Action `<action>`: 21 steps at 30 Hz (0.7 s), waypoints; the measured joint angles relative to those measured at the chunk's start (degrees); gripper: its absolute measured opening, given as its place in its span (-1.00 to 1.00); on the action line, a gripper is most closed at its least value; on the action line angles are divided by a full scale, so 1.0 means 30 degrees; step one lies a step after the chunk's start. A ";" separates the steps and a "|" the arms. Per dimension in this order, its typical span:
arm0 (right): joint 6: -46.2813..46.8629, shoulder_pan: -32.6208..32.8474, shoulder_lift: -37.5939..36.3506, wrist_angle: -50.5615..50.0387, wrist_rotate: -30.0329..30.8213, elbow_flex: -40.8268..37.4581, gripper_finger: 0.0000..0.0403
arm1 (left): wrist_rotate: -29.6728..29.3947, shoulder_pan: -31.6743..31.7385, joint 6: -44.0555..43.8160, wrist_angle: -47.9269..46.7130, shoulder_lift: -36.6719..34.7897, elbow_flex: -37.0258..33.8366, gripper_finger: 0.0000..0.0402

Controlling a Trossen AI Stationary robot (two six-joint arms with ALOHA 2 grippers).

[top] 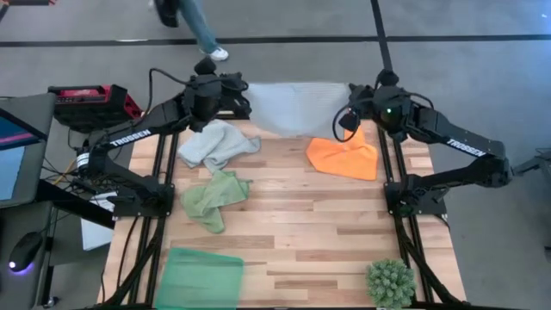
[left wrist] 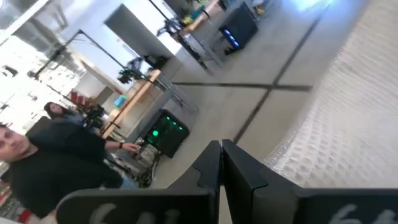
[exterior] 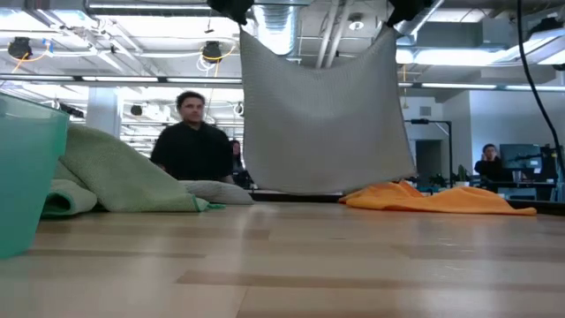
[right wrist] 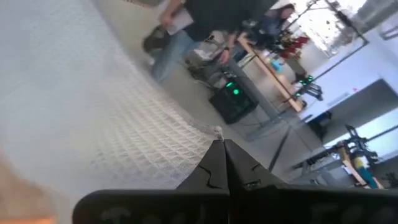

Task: Fold microfiber towels
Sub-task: Fold the bottom gray microfiber cloth

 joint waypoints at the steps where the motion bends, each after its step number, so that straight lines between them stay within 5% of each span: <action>1: 0.0356 0.0249 0.0000 -0.0583 -0.0035 0.0000 -1.00 | 0.0022 -0.0148 -0.0213 -0.0673 0.0000 0.0000 -1.00; 10: 0.7519 0.3796 0.0007 -0.7598 -0.1513 -0.0189 -1.00 | 0.1051 -0.2123 -0.5524 -0.9275 0.0007 -0.0007 -1.00; 21: 1.6121 1.0159 0.1091 -1.2476 -0.1626 -0.0196 -1.00 | 0.2967 -0.5971 -1.1527 -1.3520 0.0000 -0.1051 -1.00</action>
